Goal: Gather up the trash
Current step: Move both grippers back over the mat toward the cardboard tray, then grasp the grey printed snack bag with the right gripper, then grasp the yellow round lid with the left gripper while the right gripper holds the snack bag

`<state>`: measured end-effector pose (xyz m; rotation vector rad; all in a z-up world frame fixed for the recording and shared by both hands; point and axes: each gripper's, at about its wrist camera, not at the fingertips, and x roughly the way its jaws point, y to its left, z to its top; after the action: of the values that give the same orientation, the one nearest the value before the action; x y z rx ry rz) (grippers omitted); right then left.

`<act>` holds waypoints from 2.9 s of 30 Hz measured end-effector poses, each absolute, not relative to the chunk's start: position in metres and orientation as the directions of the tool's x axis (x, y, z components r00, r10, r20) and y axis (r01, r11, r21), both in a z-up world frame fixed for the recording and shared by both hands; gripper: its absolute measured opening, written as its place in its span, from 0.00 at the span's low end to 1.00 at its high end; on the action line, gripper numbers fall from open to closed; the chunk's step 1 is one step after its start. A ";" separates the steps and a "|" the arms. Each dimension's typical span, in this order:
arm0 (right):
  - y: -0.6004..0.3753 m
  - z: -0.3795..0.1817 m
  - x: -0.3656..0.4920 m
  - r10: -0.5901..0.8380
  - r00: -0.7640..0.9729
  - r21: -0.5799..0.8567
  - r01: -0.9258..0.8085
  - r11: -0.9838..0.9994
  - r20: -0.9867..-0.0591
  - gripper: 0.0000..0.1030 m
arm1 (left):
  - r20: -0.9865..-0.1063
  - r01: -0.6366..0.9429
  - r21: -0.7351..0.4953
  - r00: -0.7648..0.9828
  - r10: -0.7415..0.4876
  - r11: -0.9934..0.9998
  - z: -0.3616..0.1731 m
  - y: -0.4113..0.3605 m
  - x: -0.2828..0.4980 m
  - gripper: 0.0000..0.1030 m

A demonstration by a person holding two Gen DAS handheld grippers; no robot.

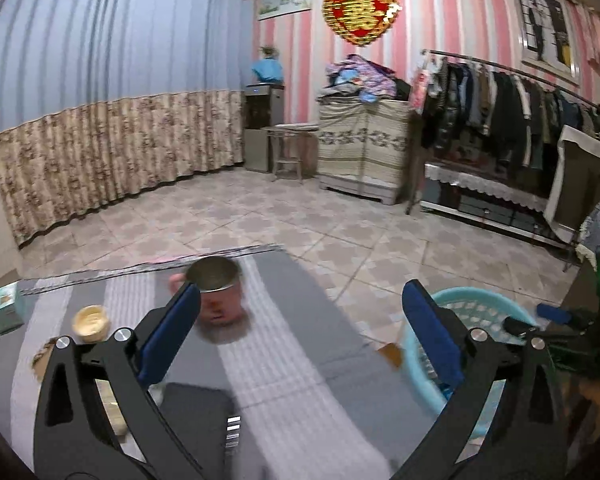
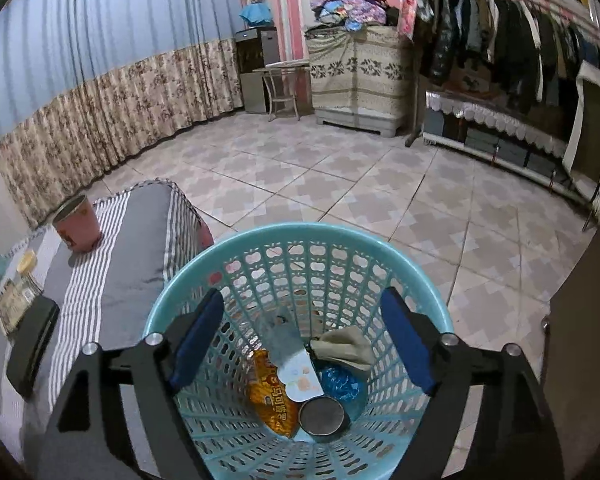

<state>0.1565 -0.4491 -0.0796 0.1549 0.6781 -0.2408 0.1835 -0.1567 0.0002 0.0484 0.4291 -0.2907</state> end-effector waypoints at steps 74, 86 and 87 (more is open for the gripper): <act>-0.033 -0.089 0.243 0.098 0.646 -0.074 -0.234 0.969 -0.757 0.16 | -0.530 -0.111 -0.021 0.844 0.083 0.994 -0.065 0.207 0.248 0.95; -0.092 -0.040 0.249 0.119 0.734 -0.048 -0.203 0.978 -0.668 0.02 | -0.572 0.006 -0.070 0.819 -0.045 0.998 -0.052 0.144 0.277 0.94; -0.098 -0.037 0.249 0.119 0.739 -0.046 -0.199 0.979 -0.664 0.02 | -0.580 0.013 -0.071 0.813 -0.052 0.997 -0.054 0.137 0.281 0.94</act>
<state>0.2492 -0.0984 -0.0375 -0.1163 0.7193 0.1745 0.2812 0.1374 -0.0537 -0.0648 0.6206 -0.0345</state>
